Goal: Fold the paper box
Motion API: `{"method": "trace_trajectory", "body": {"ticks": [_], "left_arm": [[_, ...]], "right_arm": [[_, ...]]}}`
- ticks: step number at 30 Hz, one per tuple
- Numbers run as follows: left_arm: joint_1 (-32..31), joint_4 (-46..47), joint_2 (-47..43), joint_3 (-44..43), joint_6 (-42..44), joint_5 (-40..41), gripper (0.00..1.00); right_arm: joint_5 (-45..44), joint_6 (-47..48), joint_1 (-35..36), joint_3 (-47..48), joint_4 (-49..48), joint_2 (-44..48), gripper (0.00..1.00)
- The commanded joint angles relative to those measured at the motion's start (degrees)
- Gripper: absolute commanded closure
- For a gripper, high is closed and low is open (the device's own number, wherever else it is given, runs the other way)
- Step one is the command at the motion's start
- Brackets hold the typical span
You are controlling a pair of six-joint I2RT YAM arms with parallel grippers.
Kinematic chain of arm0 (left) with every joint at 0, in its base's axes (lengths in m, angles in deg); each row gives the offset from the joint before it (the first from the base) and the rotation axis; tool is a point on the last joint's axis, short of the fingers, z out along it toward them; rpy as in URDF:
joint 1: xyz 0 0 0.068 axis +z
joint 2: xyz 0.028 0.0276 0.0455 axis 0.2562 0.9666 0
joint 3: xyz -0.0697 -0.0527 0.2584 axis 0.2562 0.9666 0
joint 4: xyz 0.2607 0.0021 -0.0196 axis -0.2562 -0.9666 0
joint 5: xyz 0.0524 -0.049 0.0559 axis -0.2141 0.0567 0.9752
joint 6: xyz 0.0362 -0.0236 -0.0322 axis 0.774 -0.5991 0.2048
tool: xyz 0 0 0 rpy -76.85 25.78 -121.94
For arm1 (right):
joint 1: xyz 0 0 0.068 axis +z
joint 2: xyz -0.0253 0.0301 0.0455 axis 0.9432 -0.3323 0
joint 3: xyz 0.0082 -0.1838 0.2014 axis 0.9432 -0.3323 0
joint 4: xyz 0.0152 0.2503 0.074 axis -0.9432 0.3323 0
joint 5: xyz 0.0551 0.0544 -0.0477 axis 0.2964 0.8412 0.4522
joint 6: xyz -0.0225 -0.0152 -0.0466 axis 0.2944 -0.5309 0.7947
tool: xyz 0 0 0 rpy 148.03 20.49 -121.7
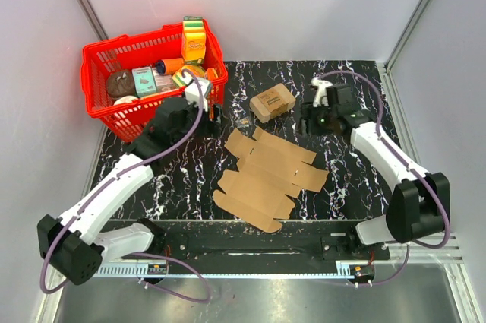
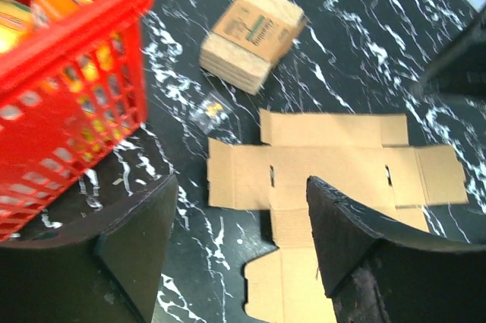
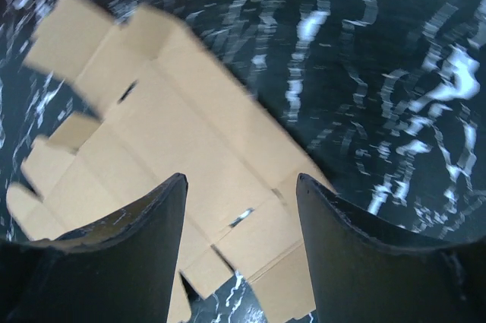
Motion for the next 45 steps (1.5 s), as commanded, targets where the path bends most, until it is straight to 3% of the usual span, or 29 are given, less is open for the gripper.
{"method": "trace_trajectory", "body": {"ticks": [1, 9, 25, 31, 41, 45], "left_arm": [[0.1, 4.8, 2.8, 3.5, -2.7, -10.9, 0.28], [0.0, 7.1, 8.3, 4.0, -2.7, -11.4, 0.29], [0.0, 10.0, 12.0, 2.2, -2.8, -12.2, 0.28], [0.0, 10.2, 13.5, 1.2, -2.8, -12.3, 0.28], [0.6, 8.7, 17.8, -4.5, -1.2, -15.4, 0.27], [1.2, 6.2, 19.9, -9.3, 0.9, -19.5, 0.27]], "right_arm": [[4.7, -11.7, -10.7, -3.0, -5.9, -1.9, 0.34], [9.2, -17.8, -18.0, -8.7, -8.8, -6.2, 0.33], [17.1, -24.2, -19.4, -16.0, -18.3, -14.9, 0.43], [21.6, -24.4, -19.4, -17.6, -23.1, -15.5, 0.74], [27.7, -21.8, -19.4, -19.5, -27.9, -5.9, 0.99], [29.4, -21.5, -18.9, -21.1, -33.2, -1.2, 1.00]]}}
